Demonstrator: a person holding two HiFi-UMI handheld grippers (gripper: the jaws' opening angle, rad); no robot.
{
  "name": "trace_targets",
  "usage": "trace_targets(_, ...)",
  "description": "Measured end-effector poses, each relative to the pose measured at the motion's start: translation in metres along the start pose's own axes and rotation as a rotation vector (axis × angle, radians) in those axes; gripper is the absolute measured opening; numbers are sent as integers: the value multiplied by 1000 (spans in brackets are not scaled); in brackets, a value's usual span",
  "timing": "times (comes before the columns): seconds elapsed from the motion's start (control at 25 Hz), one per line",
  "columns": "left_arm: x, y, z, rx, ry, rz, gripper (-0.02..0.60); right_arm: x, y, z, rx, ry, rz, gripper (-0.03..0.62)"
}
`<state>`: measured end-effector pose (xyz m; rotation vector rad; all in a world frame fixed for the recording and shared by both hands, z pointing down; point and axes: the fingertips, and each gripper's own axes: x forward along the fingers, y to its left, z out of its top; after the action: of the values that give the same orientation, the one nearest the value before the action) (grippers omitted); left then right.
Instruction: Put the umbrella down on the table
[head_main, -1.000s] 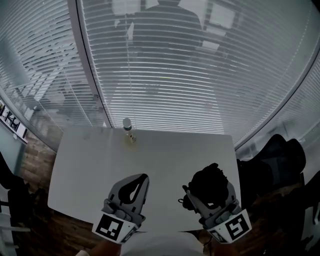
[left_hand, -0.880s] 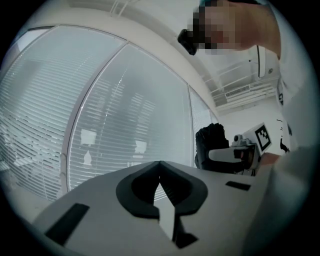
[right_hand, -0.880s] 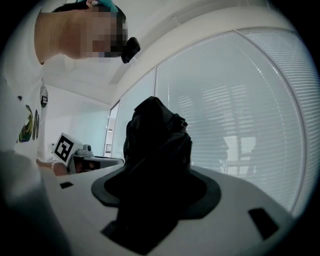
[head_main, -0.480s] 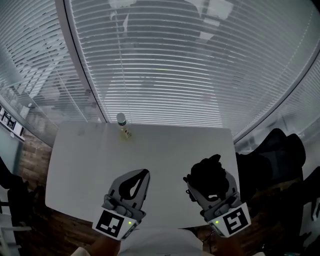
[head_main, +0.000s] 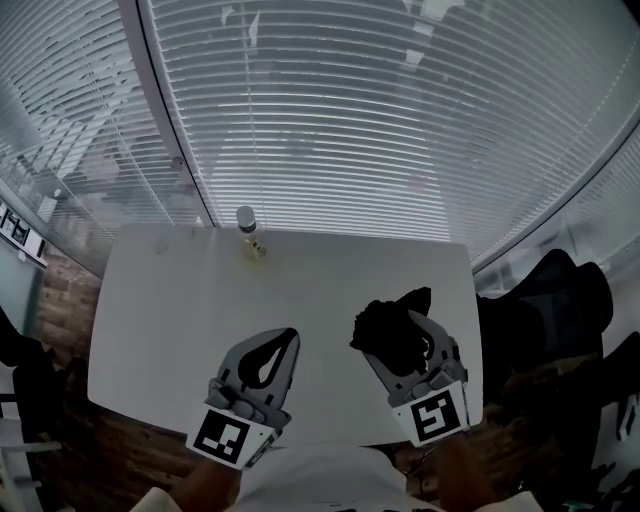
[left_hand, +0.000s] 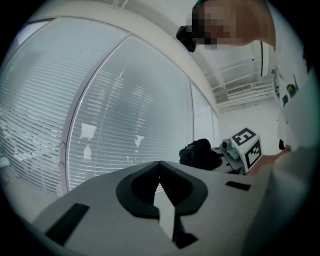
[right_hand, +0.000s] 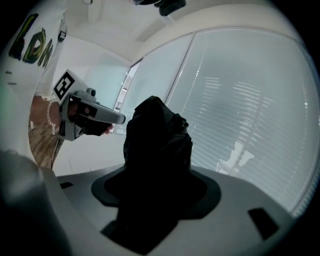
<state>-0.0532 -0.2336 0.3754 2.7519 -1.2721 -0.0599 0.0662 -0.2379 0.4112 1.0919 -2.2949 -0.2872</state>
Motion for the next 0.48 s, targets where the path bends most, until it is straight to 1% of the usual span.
trace_targets(0.2, -3, 1, 7, -14, -5, -7, 11, 20, 9, -11, -114, 109, 16, 268)
trace_targets(0.36, -5, 3, 3, -17, 0, -8, 12, 38, 23, -35, -208, 192, 28, 268)
trace_targets(0.48, -7, 4, 0, -23, 1, -3, 11, 51, 33, -52, -252, 253, 53, 268)
